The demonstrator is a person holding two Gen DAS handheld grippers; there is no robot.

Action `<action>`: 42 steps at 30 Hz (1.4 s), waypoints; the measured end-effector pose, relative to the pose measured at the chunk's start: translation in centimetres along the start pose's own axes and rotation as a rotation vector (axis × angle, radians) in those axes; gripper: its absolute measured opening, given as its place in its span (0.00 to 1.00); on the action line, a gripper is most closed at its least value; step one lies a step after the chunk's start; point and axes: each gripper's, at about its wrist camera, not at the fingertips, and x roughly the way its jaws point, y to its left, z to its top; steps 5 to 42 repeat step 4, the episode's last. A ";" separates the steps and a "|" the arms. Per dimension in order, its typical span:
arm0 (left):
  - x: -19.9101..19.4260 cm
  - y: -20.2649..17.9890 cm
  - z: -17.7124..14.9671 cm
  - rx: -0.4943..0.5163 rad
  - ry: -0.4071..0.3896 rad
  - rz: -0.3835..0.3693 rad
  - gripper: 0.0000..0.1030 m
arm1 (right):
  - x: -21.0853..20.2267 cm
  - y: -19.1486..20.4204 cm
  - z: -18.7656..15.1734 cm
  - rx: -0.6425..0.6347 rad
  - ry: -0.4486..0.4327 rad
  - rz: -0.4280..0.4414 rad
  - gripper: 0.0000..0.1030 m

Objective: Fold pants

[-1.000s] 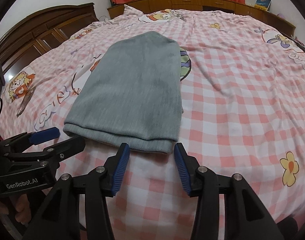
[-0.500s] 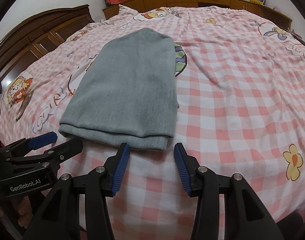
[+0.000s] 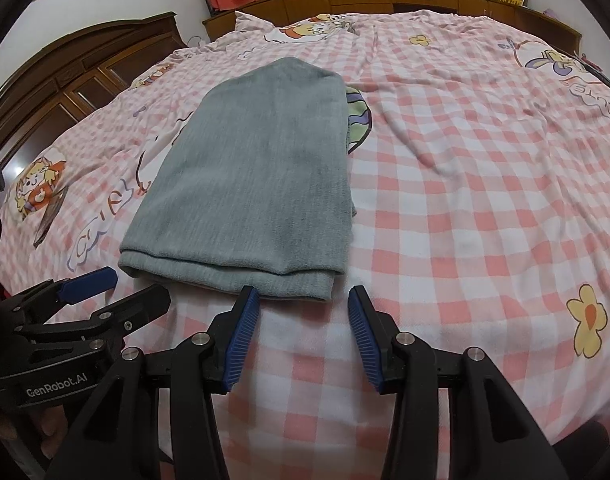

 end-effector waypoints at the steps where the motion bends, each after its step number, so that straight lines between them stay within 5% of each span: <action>1: 0.0 0.0 0.0 0.001 0.000 -0.001 0.80 | 0.0 0.0 0.0 0.000 0.000 0.000 0.46; 42: 0.0 0.0 0.1 0.000 0.006 -0.005 0.80 | 0.0 0.0 0.0 0.001 0.000 0.001 0.46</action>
